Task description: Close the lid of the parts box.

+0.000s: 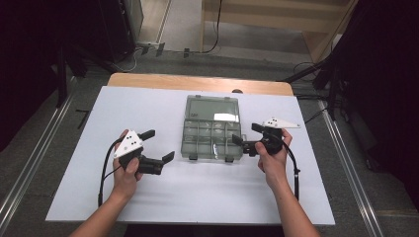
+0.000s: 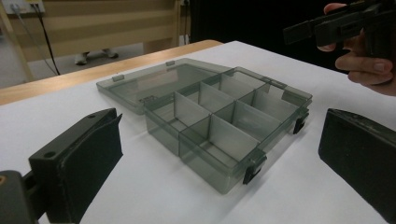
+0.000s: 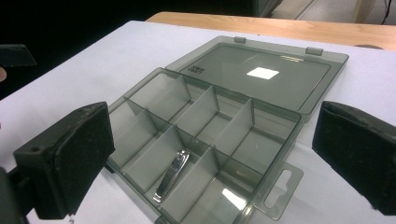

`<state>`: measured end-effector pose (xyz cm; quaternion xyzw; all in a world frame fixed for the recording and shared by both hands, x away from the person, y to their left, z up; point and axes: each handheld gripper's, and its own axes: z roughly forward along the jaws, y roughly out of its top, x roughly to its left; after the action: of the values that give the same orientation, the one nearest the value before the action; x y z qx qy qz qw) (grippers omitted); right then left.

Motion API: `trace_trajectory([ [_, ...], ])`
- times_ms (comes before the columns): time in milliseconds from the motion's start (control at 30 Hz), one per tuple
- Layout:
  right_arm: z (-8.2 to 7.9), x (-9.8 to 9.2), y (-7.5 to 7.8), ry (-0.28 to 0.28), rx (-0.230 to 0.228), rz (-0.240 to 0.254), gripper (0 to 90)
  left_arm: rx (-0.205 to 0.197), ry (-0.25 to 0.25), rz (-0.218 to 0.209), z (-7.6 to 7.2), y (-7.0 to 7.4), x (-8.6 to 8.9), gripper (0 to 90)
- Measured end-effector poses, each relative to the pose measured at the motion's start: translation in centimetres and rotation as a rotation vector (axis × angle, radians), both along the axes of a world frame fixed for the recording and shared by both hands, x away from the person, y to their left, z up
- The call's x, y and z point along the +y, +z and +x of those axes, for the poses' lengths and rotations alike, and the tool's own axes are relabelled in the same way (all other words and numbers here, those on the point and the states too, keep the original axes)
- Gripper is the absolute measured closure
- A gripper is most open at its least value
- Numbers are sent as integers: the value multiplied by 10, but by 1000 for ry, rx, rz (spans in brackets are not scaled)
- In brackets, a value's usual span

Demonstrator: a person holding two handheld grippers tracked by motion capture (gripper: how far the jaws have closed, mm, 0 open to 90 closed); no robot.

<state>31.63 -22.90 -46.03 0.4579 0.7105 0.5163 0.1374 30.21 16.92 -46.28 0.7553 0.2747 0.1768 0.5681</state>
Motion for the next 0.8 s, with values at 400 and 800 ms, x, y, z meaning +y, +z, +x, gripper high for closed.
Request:
trace_trajectory([
  [400, 10, 0, -1, -12, -3, 5, 0, 29, -8, -12, 27, 1, -23, 0],
  [800, 20, -4, -5, -35, 8, -8, 2, 55, 7, 3, 51, -4, -39, 0],
])
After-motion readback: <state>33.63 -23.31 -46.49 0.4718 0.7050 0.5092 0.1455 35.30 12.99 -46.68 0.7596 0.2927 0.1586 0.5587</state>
